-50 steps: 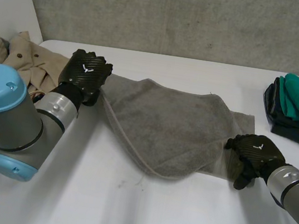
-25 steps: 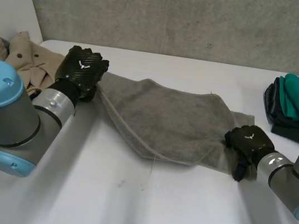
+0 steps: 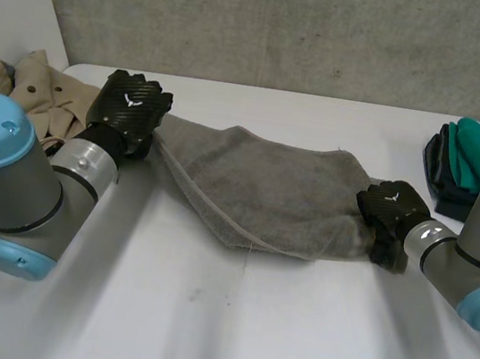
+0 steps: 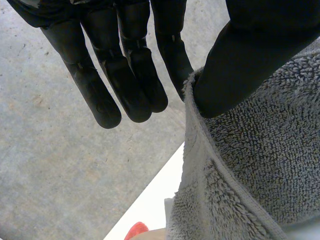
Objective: Fold the laundry.
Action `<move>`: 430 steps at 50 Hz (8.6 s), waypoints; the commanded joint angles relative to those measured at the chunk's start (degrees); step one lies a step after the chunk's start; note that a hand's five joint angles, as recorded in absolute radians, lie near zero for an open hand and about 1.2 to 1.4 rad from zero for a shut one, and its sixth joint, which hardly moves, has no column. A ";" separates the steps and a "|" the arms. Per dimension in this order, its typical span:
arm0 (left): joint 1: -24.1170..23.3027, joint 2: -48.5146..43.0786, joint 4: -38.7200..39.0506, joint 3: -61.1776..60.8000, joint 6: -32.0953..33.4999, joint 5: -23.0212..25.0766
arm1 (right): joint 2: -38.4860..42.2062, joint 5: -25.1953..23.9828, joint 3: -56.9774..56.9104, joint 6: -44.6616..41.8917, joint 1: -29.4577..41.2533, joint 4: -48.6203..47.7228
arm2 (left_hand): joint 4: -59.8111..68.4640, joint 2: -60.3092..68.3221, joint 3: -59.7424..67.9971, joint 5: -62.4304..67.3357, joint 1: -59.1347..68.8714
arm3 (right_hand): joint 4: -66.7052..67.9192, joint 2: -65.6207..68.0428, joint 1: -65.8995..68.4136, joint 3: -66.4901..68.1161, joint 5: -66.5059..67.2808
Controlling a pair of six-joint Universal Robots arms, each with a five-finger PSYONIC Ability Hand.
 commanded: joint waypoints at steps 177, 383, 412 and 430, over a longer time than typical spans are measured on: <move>-2.99 20.57 -34.49 -13.49 13.44 -8.00 | -25.35 -2.36 2.67 -6.10 -6.69 42.76 | 11.31 11.32 11.60 13.90 13.65 | 21.34 21.50 30.35 21.52 55.90; -5.27 -34.90 5.86 33.89 29.26 -7.21 | 6.57 9.85 -19.48 3.75 -1.42 -1.12 | -57.10 -57.08 -56.81 -54.51 -54.76 | -48.66 -48.50 -39.65 -48.48 -14.10; 7.73 -2.99 -9.26 1.27 7.82 -1.06 | -18.30 0.01 14.96 0.32 -9.06 8.38 | -54.79 -54.77 -54.49 -52.19 -52.44 | -39.17 -39.02 -30.17 -38.99 -4.62; 7.03 -9.67 -8.29 2.59 5.71 -1.50 | -10.40 -0.79 16.38 -4.77 -11.96 -1.56 | -47.71 -47.70 -47.42 -45.12 -45.37 | -26.20 -26.05 -17.20 -26.02 8.35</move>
